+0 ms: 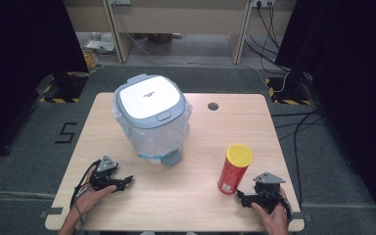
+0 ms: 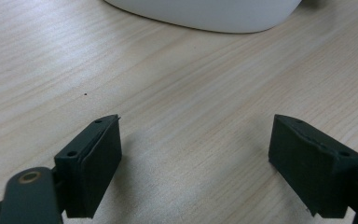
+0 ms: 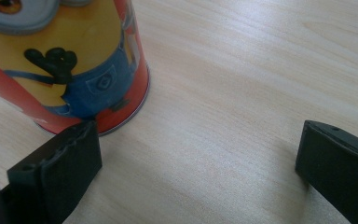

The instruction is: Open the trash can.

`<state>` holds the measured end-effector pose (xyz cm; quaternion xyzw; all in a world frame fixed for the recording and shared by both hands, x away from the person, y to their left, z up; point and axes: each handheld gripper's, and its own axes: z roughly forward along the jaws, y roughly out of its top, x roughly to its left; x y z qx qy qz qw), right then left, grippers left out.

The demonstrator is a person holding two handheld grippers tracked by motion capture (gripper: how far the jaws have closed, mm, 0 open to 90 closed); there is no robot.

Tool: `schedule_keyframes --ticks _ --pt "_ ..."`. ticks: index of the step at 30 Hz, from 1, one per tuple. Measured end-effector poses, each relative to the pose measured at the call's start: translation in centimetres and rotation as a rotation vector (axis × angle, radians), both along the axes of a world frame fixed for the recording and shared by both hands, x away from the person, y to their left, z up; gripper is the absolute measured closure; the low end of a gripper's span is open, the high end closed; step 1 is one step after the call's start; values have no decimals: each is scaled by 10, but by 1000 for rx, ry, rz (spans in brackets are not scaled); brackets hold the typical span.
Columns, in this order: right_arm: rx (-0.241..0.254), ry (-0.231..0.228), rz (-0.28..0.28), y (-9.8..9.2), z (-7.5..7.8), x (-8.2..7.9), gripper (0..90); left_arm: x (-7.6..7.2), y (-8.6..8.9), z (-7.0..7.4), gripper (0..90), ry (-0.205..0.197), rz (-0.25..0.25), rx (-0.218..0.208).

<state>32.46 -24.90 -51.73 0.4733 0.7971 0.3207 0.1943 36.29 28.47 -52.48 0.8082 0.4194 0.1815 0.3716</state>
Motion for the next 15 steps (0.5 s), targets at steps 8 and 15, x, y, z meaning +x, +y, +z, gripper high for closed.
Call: schedule_keyframes --ticks 8,15 --pt "1 -1 0 0 0 1 4 0 0 0 159 1 -3 1" --pt "0 -1 0 0 0 1 4 -3 -9 2 168 -23 -19 -52"
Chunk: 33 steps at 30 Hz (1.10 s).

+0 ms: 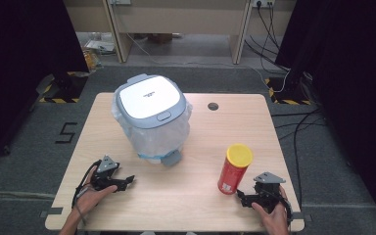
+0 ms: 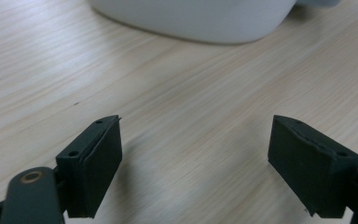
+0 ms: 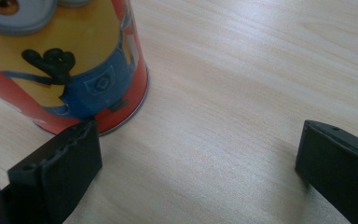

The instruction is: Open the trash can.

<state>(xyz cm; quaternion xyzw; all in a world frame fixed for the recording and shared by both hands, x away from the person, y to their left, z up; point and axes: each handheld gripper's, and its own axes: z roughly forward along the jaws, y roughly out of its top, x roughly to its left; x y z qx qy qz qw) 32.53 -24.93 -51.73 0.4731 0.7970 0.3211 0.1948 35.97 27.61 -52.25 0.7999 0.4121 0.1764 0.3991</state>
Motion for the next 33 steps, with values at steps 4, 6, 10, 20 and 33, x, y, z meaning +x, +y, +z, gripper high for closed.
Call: schedule_keyframes --ticks 4,6,10,20,33 --pt "0 0 -1 0 0 0 5 -4 -9 4 153 -16 -16 -2" --pt "0 0 -1 0 0 0 5 -6 -16 6 153 -21 -38 -21" --pt "0 0 -2 0 0 0 5 -11 -33 7 155 -23 -92 -35" --pt "0 0 -2 0 0 0 5 -15 -79 14 160 -49 -208 -67" --pt "0 0 -2 0 0 0 5 -6 -117 20 167 -66 -268 -67"
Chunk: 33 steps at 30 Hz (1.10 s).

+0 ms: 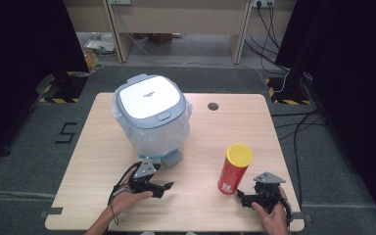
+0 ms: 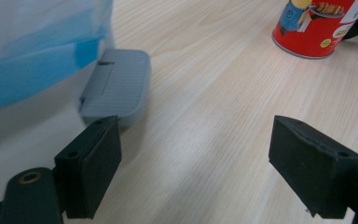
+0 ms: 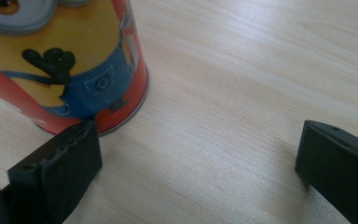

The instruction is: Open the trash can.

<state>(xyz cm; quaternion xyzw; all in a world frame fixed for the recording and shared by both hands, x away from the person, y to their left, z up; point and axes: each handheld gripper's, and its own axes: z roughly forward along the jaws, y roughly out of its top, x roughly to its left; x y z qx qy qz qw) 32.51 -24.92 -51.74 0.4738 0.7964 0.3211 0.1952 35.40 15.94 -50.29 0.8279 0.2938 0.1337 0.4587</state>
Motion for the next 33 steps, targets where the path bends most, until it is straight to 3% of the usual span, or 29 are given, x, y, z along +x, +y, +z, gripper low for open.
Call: schedule_keyframes --ticks 12,15,19,22,24,30,33 --pt "0 0 0 0 0 0 5 15 -31 -2 176 -48 1 30" --pt "0 0 0 0 0 0 5 19 -39 -5 169 -78 13 80" --pt "0 0 0 0 0 0 5 18 -39 -7 174 -94 15 92" --pt "0 0 0 0 0 0 5 18 -38 -9 189 -107 -2 124" --pt "0 0 0 0 0 0 5 20 -36 -9 210 -95 -6 108" --pt "0 0 0 0 0 0 5 20 -35 -10 237 -98 -17 123" --pt "0 0 0 0 0 0 5 19 -35 -12 247 -130 -34 155"
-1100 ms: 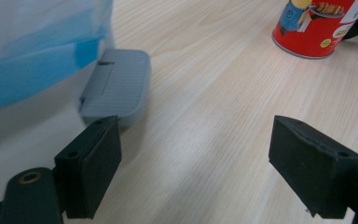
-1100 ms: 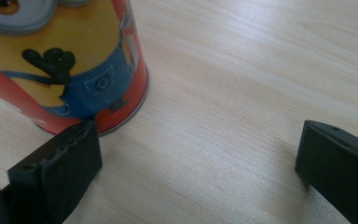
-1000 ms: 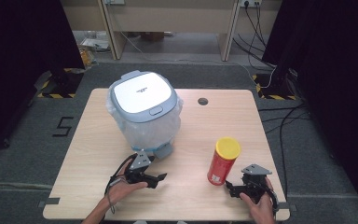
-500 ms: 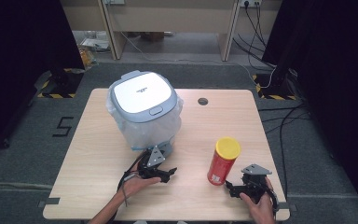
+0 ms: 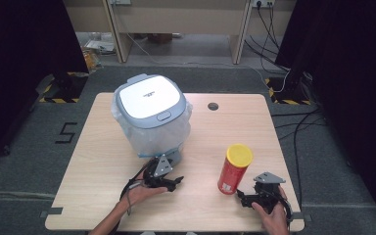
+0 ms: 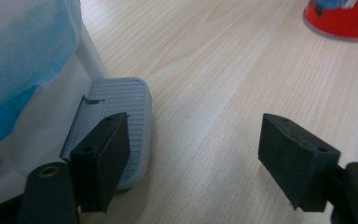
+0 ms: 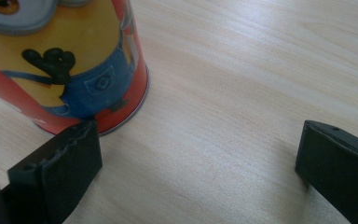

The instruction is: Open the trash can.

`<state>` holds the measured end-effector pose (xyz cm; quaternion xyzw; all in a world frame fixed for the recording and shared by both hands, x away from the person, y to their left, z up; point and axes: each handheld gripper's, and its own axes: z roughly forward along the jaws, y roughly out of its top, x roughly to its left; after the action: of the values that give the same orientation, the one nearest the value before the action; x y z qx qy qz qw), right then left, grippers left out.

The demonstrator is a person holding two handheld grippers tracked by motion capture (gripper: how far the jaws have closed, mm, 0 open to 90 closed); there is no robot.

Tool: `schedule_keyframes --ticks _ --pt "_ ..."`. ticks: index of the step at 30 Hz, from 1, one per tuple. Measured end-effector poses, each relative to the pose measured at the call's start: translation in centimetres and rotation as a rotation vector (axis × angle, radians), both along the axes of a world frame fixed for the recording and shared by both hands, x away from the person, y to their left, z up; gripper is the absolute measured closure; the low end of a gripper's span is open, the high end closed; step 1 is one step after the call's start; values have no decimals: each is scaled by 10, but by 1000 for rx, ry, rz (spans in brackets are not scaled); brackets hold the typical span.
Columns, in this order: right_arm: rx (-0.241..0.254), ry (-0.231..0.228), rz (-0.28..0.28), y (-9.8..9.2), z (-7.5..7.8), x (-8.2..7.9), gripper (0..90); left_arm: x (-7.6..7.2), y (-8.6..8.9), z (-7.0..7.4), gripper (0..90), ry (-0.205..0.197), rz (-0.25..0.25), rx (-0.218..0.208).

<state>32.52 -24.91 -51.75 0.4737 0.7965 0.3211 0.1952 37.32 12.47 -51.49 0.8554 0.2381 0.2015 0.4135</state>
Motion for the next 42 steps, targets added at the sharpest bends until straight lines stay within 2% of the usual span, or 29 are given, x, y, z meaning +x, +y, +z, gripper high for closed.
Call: schedule_keyframes --ticks 6,10,11,12,13,15,18,20,24,29,33,35,42 --pt "0 0 0 0 0 0 5 0 -1 -1 249 -15 -11 41" --pt "0 0 0 0 0 0 5 1 0 -2 250 -16 -18 66" --pt "0 0 0 0 0 0 5 2 2 -4 250 -5 -22 75" --pt "0 0 0 0 0 0 5 2 2 -4 250 -5 -22 75" --pt "0 0 0 0 0 0 5 6 8 -5 251 22 -27 55" --pt "0 -1 0 0 0 0 5 6 10 -5 252 30 -28 49" --pt "0 0 0 0 0 0 5 9 17 -4 260 34 -25 54" --pt "0 0 0 0 0 0 5 13 27 -2 260 47 -29 68" --pt "0 0 0 0 0 0 5 15 34 -3 260 52 -34 59" --pt "-1 -1 0 0 0 0 5 15 35 -4 260 48 -40 43" --pt "0 -1 0 0 0 0 5 14 34 -5 260 38 -36 48" --pt "0 -1 0 0 0 0 5 14 35 -6 260 33 -27 30" --pt "0 0 0 0 0 0 5 12 34 -7 258 24 -21 34"
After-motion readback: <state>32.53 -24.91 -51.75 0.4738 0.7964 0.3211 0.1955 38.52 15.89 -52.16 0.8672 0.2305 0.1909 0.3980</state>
